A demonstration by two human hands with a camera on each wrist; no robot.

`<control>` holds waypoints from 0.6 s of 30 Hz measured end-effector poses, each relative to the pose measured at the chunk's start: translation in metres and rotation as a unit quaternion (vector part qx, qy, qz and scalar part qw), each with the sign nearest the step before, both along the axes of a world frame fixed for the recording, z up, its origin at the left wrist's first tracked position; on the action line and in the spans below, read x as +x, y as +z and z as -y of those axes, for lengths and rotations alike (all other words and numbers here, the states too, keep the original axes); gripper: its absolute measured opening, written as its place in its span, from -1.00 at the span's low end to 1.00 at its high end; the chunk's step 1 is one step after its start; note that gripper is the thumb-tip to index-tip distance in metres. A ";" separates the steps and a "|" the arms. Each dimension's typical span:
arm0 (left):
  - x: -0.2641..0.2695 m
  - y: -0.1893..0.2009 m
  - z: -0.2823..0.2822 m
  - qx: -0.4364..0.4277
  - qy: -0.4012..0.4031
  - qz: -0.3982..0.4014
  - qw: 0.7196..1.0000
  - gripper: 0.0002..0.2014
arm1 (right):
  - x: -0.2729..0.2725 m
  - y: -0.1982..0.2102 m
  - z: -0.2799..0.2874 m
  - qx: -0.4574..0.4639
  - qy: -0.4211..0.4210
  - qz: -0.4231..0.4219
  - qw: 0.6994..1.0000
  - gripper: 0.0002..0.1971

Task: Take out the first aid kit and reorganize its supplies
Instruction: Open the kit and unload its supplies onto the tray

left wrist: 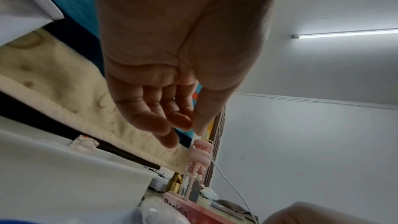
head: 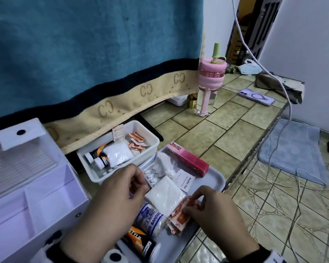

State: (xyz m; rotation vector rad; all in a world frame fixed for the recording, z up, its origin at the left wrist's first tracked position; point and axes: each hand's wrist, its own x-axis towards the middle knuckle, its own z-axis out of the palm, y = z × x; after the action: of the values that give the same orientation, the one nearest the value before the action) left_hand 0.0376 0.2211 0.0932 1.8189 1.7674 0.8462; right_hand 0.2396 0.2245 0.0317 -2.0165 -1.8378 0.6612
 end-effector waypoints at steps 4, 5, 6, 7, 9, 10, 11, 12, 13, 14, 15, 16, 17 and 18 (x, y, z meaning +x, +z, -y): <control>-0.018 0.002 0.007 -0.003 0.022 -0.001 1.000 -0.83 | -0.004 0.018 -0.006 0.018 0.003 -0.013 1.000 -0.73; -0.022 0.003 0.009 -0.003 0.028 0.002 1.000 -0.83 | -0.005 0.027 -0.007 0.027 0.006 -0.036 0.999 -0.74; -0.032 0.005 0.013 0.000 0.047 0.006 0.999 -0.83 | -0.014 0.038 -0.012 0.039 0.029 -0.054 0.997 -0.75; -0.041 0.006 0.018 0.000 0.063 0.007 0.998 -0.83 | -0.022 0.049 -0.016 0.050 0.057 -0.070 0.995 -0.77; -0.062 0.010 0.028 0.005 0.097 0.009 0.995 -0.83 | -0.048 0.076 -0.022 0.054 0.134 -0.110 0.983 -0.80; -0.074 0.012 0.033 0.005 0.113 0.013 0.994 -0.83 | -0.064 0.090 -0.024 0.048 0.179 -0.140 0.973 -0.82; -0.087 0.014 0.039 0.000 0.128 0.013 0.992 -0.83 | -0.081 0.101 -0.026 0.034 0.222 -0.169 0.960 -0.84; -0.101 0.017 0.045 -0.006 0.143 0.006 0.990 -0.83 | -0.099 0.110 -0.028 0.015 0.265 -0.190 0.945 -0.87; -0.115 0.019 0.051 -0.011 0.160 -0.008 0.987 -0.83 | -0.118 0.116 -0.029 -0.003 0.304 -0.201 0.931 -0.87; -0.130 0.021 0.058 -0.015 0.176 -0.024 0.984 -0.84 | -0.138 0.120 -0.031 -0.018 0.340 -0.200 0.919 -0.85; -0.144 0.023 0.065 -0.018 0.194 -0.043 0.980 -0.83 | -0.157 0.123 -0.032 -0.029 0.373 -0.186 0.908 -0.80; -0.159 0.025 0.072 -0.021 0.210 -0.069 0.975 -0.83 | -0.177 0.125 -0.033 -0.039 0.407 -0.159 0.899 -0.74; -0.173 0.026 0.078 -0.023 0.223 -0.099 0.969 -0.82 | -0.195 0.126 -0.036 -0.047 0.441 -0.122 0.888 -0.66; -0.186 0.028 0.082 -0.030 0.230 -0.132 0.964 -0.84 | -0.212 0.125 -0.039 -0.054 0.473 -0.077 0.876 -0.58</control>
State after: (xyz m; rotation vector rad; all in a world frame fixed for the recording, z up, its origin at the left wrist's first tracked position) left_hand -0.1485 0.1393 0.1208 1.5595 2.4182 0.7247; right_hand 0.0273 0.2635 0.1566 -0.9336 -2.6694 1.1335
